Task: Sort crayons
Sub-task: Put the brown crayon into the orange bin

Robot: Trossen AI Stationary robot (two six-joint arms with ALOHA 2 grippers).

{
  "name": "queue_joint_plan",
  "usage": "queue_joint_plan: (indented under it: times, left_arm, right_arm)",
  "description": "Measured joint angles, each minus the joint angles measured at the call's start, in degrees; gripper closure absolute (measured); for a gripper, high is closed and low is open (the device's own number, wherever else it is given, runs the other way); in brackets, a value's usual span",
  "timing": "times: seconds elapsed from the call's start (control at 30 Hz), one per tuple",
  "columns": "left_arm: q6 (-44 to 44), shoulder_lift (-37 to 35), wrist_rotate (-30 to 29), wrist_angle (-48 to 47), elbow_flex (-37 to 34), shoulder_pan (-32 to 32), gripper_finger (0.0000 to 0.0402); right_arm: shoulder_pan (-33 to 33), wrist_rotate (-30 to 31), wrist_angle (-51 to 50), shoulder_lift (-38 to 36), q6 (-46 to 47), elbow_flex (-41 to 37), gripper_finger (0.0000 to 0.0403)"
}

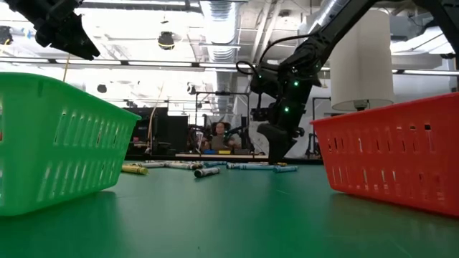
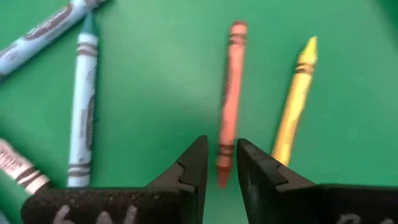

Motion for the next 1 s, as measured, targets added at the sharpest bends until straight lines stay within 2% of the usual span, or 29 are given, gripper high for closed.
queue_joint_plan:
  times: [0.27, 0.53, 1.0]
  left_arm:
    - [-0.04, 0.0, 0.09, 0.2, -1.33, 0.0, 0.0178]
    - [-0.04, -0.02, 0.09, 0.64, -1.31, -0.01, 0.0178]
    - [-0.13, 0.0, 0.09, 0.68, -1.31, -0.01, 0.0178]
  right_arm:
    - [0.04, -0.53, -0.94, -0.15, 0.21, -0.71, 0.0316]
    - [0.05, -0.51, -1.2, -0.22, 0.5, -0.74, 0.0394]
    - [1.98, 0.89, 0.17, 0.11, 1.72, 1.81, 0.0401]
